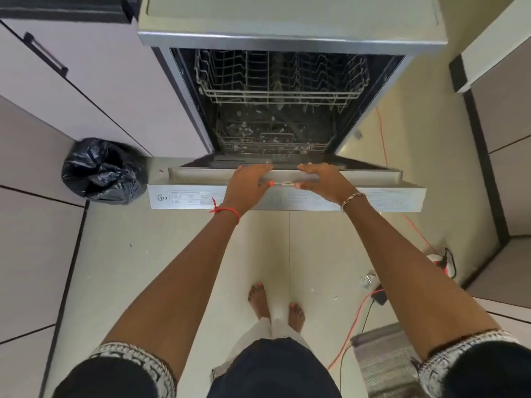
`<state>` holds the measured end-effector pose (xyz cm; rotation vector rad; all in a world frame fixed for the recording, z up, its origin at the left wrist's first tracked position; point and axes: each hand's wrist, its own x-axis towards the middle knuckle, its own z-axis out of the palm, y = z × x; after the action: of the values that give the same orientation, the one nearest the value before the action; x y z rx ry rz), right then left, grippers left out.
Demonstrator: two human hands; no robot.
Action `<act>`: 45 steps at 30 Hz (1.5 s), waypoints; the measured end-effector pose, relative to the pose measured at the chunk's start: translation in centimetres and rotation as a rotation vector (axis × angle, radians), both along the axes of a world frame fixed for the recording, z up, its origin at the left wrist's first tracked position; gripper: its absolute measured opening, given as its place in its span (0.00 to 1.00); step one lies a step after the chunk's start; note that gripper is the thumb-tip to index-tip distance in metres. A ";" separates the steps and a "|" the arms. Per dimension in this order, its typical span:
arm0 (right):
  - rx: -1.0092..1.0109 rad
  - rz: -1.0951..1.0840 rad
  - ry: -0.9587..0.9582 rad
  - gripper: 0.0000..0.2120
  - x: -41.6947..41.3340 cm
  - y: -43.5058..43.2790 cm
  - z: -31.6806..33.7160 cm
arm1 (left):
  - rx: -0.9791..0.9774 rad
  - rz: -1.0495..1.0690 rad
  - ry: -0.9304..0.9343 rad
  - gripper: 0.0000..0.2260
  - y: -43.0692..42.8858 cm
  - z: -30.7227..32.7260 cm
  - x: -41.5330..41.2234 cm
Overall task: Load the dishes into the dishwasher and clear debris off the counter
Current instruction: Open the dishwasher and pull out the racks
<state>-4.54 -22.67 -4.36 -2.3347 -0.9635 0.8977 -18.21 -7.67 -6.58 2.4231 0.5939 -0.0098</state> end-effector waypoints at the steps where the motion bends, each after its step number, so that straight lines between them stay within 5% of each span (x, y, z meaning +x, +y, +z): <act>1: -0.024 0.026 0.019 0.28 -0.4 -0.4 -0.5 | -0.010 0.000 0.013 0.19 -0.6 -0.3 -0.7; 13: -0.225 0.354 -0.153 0.29 -11.0 -9.8 -11.8 | 0.197 -0.195 0.402 0.21 -9.7 -8.2 -10.5; 18: -0.100 0.440 -0.430 0.32 -15.1 -12.7 -18.1 | 0.272 -0.241 0.299 0.24 -11.8 -14.3 -14.5; 22: -0.040 0.492 -0.578 0.23 -17.5 -15.3 -23.2 | 0.225 -0.284 0.295 0.27 -13.0 -19.1 -17.4; 30: -0.083 0.542 -0.648 0.35 -21.6 -19.5 -34.3 | 0.244 -0.457 0.261 0.28 -14.4 -30.0 -23.1; 36: -0.005 0.741 -0.659 0.27 -20.8 -20.7 -41.7 | 0.199 -0.473 0.257 0.42 -15.1 -37.4 -25.7; 45: -0.037 0.835 -0.620 0.27 -21.1 -21.6 -50.6 | 0.229 -0.479 0.239 0.39 -16.2 -47.4 -27.3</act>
<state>-25.69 -44.25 -54.92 -2.2626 -2.2850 0.4193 -45.47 -23.86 -53.98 2.7542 0.1042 -0.4579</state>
